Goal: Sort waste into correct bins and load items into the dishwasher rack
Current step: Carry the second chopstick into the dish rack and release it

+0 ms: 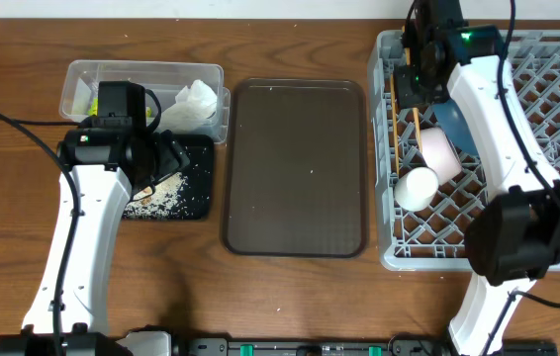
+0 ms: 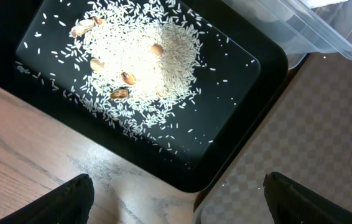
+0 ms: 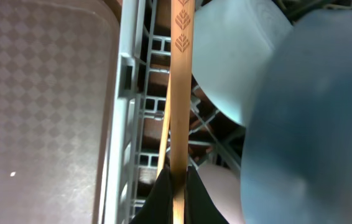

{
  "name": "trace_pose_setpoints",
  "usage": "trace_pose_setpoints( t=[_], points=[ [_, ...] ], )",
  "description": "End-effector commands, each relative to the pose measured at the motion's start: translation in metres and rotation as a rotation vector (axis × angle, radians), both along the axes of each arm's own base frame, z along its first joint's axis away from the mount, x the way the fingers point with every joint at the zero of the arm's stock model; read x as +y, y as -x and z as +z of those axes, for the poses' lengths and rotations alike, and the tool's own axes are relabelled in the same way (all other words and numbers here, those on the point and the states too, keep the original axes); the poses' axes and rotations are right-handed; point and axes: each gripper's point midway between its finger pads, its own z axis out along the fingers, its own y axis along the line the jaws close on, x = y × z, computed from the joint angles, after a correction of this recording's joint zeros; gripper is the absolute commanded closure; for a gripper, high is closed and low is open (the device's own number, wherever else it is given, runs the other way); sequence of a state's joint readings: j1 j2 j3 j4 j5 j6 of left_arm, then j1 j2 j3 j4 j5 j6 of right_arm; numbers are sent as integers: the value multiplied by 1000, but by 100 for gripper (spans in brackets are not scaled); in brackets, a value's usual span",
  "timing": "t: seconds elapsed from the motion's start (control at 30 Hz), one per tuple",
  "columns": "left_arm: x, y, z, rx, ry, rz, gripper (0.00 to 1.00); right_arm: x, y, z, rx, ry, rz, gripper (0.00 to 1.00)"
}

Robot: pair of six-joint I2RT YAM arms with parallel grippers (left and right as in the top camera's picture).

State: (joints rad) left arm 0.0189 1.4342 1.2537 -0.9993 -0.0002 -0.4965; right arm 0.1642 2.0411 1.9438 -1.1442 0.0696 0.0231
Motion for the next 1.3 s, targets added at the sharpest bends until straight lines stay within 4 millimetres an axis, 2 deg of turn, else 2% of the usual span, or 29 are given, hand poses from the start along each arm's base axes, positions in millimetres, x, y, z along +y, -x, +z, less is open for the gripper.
trace_pose_setpoints(
  t=[0.0, 0.3, 0.63, 0.97, 1.17, 1.27],
  points=[
    [3, -2, 9, -23, -14, 2, 10, 1, -6, -11, 7, 17, 56, 99],
    [3, -2, 9, -23, -14, 2, 10, 16, -21, -32, -5, -20, 50, 99],
    [3, -2, 9, -23, -14, 2, 10, 22, -31, -32, -41, -44, 26, 99],
    [3, -2, 9, -23, -14, 2, 10, 25, -31, -39, -27, -67, -34, 88],
    [3, -2, 9, -23, -14, 2, 10, 25, -29, -40, -16, -67, -39, 68],
    [3, -2, 9, -23, -14, 2, 10, 32, -28, -37, -15, -108, -26, 67]
  ],
)
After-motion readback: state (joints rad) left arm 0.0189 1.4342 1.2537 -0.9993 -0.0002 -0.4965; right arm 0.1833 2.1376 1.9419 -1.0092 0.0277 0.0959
